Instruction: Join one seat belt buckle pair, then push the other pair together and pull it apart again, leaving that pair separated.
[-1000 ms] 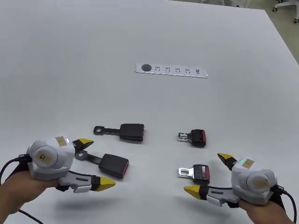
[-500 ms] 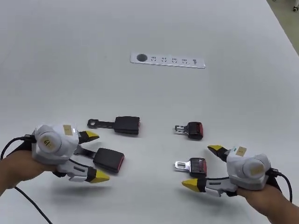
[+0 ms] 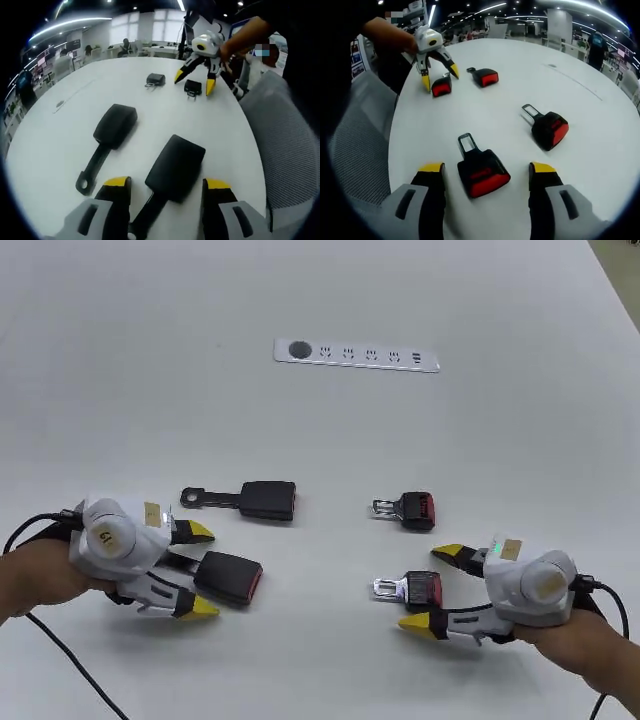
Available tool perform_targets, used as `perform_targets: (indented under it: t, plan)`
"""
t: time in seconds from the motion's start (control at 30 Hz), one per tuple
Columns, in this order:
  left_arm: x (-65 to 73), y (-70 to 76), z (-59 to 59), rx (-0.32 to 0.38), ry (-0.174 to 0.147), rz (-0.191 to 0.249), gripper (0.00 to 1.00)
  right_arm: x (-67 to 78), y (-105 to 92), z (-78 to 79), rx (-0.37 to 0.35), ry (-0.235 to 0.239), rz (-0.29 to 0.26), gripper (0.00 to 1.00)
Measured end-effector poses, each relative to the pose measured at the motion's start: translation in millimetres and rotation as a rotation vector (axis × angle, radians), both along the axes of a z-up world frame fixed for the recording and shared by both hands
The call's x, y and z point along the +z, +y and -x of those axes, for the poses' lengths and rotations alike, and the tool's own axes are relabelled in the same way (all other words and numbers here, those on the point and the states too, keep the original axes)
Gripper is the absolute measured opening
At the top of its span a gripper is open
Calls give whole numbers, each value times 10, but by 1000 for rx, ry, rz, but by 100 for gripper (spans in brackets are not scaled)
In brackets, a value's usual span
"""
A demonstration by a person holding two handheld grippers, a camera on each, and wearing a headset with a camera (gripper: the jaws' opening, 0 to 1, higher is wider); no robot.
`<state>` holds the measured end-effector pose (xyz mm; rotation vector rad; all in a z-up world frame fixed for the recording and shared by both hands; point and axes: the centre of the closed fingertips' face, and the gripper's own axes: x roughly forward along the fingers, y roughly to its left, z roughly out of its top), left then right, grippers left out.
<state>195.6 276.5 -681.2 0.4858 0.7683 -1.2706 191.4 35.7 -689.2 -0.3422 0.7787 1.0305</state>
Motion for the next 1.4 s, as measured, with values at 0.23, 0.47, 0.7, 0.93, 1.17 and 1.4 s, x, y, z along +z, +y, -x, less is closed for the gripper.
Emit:
perform_targets:
  t: [0.23, 0.47, 0.7, 0.93, 1.17, 1.4]
  plan:
    - [-1, 3, 9, -86, -41, -30, 38, -22, -52, -8, 45, 13, 1, 54]
    - [-80, 37, -9, -55, -51, -24, 35, -19, -63, 22, 61, 31, 19, 40]
    - [-102, 50, -27, -29, -52, -34, 34, -40, -74, 15, 92, 8, 48, 37]
    - [-106, 42, -28, -29, -42, -56, 33, -39, -77, 18, 96, 24, 53, 37]
    - [-106, 38, -23, -24, -37, -67, 33, -28, 0, 3, 98, 27, 61, 37]
    - [-120, 48, -24, -26, -36, -72, 33, -12, 103, -42, 103, 22, 56, 37]
